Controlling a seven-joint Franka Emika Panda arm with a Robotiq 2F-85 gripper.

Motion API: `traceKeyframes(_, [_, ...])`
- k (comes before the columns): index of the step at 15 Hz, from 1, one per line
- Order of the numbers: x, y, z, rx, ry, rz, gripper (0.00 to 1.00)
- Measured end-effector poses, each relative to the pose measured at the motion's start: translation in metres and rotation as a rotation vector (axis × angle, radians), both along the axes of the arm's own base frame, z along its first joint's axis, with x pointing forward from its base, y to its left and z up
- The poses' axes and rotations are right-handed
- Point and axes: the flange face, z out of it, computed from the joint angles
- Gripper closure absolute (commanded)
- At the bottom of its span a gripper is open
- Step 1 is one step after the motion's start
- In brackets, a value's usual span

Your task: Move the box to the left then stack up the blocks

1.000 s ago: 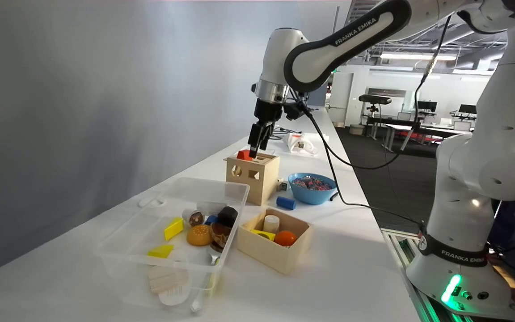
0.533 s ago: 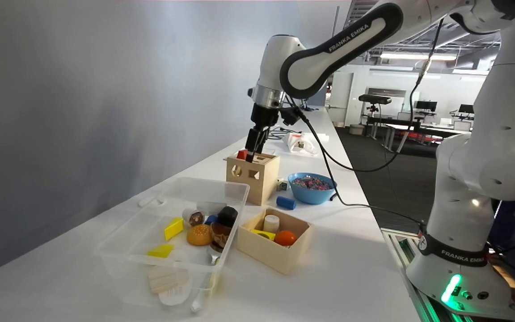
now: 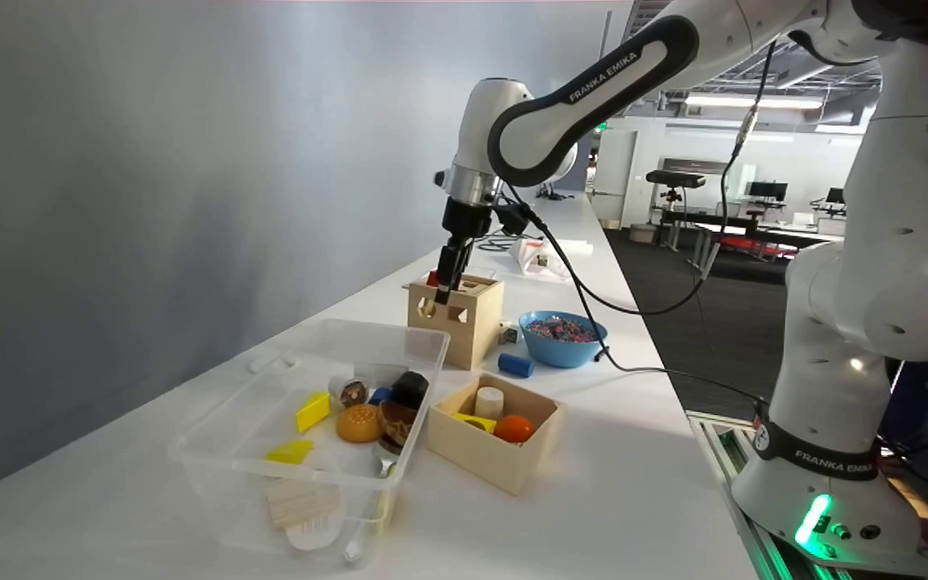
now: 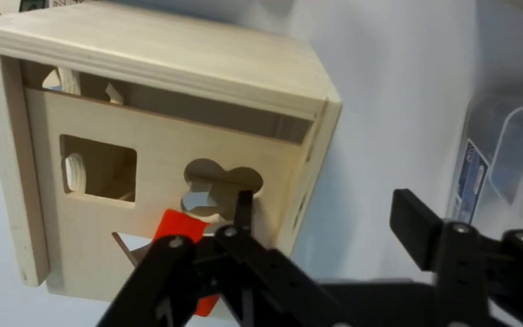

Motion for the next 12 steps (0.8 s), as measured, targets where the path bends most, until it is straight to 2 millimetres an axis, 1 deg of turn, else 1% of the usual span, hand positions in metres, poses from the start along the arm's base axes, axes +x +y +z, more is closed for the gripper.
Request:
traceKeyframes(3, [0.0034, -0.0002, 0.0025, 0.008, -0.007, 0.012, 0.73])
traceKeyframes(4, [0.0038, -0.0005, 0.0033, 0.009, -0.009, 0.013, 0.79])
traceKeyframes(5, [0.0043, -0.0007, 0.0042, 0.01, -0.011, 0.014, 0.87])
traceKeyframes(7, [0.0049, -0.001, 0.0052, 0.01, -0.013, 0.015, 0.98])
traceKeyframes(8, [0.0052, -0.0011, 0.0055, 0.01, -0.014, 0.015, 1.0])
traceKeyframes(10, [0.0054, -0.0009, 0.0058, 0.011, -0.014, 0.021, 0.98])
traceKeyframes(12, [0.0058, 0.0006, 0.0059, 0.001, -0.012, 0.067, 0.97])
